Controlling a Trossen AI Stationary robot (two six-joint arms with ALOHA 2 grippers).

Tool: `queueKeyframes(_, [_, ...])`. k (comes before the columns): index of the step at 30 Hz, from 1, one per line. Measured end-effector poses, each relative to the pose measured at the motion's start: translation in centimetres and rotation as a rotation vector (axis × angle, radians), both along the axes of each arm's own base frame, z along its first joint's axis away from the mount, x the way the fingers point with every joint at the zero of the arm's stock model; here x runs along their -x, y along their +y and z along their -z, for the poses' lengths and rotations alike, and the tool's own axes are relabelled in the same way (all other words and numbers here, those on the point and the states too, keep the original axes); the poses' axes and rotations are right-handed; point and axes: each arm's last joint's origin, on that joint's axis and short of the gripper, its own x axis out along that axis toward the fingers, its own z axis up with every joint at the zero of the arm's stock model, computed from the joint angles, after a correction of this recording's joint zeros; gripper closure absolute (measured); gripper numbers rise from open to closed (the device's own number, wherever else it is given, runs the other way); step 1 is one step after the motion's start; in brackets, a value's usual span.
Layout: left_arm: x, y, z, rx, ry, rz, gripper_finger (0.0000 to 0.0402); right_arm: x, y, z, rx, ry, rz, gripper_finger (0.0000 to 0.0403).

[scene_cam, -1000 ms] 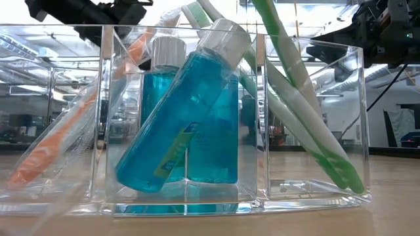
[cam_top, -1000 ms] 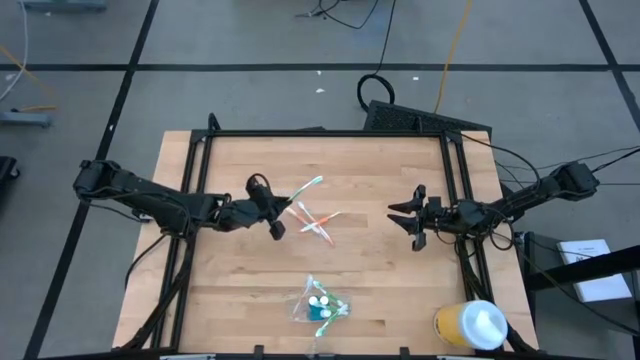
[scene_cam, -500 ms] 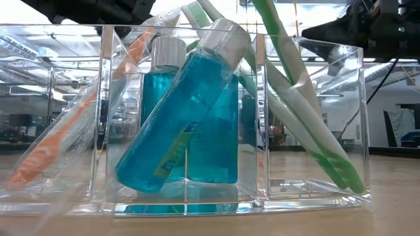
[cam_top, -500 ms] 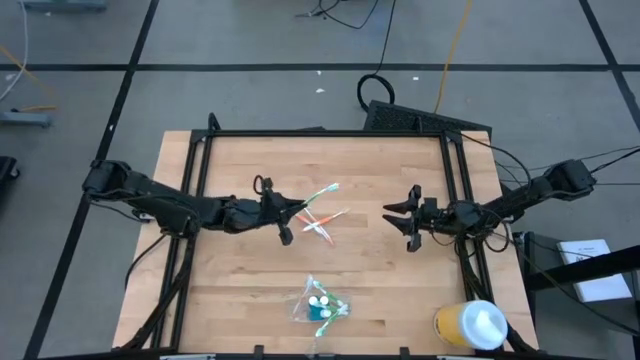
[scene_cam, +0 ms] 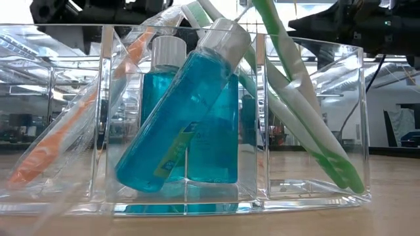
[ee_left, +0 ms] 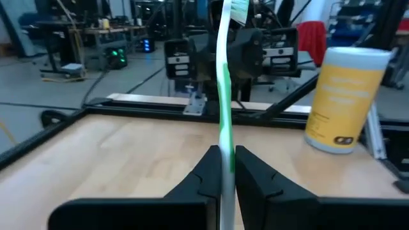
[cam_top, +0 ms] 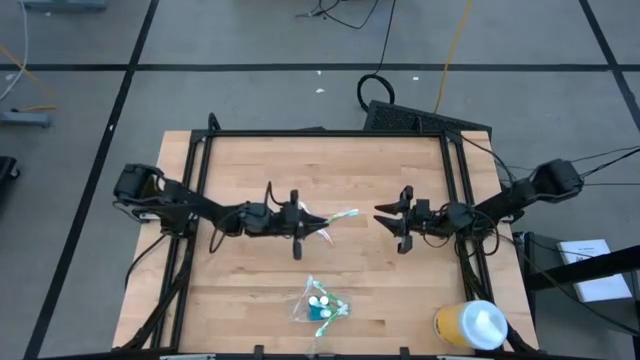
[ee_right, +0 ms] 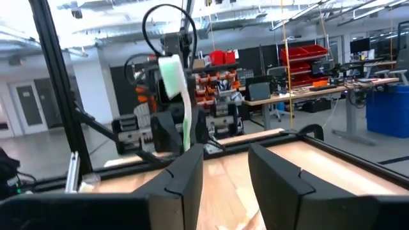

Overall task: Pick & Place toothbrushing station
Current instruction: Put the green toothbrush into the transparent organizer

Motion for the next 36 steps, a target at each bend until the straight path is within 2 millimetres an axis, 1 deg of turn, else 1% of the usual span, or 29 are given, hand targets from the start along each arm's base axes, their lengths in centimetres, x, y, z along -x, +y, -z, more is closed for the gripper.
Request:
queueKeyframes(4, [-1.2, -0.3, 0.3, 0.012, 0.005, 0.027, 0.0378, -0.9, 0.2, -0.1, 0.006, 0.009, 0.001, 0.0268])
queueKeyframes(9, [-2.7, -0.6, 0.2, -0.003, -0.004, 0.06, 0.0378, -3.5, 0.9, -0.5, 0.051, 0.032, 0.01, 0.0226])
queueKeyframes(12, [-3.2, -0.6, 0.2, -0.006, 0.015, 0.065, 0.0378, -4.9, 1.2, -0.7, 0.067, 0.037, 0.018, 0.0207])
queueKeyframes(14, [-3.4, -0.6, 0.1, -0.01, 0.03, 0.065, 0.0379, -5.6, 1.3, -0.9, 0.077, 0.037, 0.023, 0.0201])
queueKeyframes(18, [-3.4, -0.6, 0.2, -0.013, 0.042, 0.066, 0.0379, -6.2, 1.5, -1.0, 0.084, 0.034, 0.018, 0.0206])
queueKeyframes(23, [-3.4, -0.6, 0.3, -0.016, 0.052, 0.065, 0.0379, -6.2, 1.8, -1.1, 0.101, 0.012, -0.081, 0.0226])
queueKeyframes(29, [-3.4, -0.6, 0.2, -0.034, 0.048, 0.065, 0.0379, -6.3, 1.8, -1.1, 0.102, 0.02, -0.078, 0.0233])
queueKeyframes(36, [-3.4, -0.6, 0.2, -0.03, 0.047, 0.065, 0.0379, -6.1, 1.7, -1.5, 0.068, -0.031, -0.082, 0.0238])
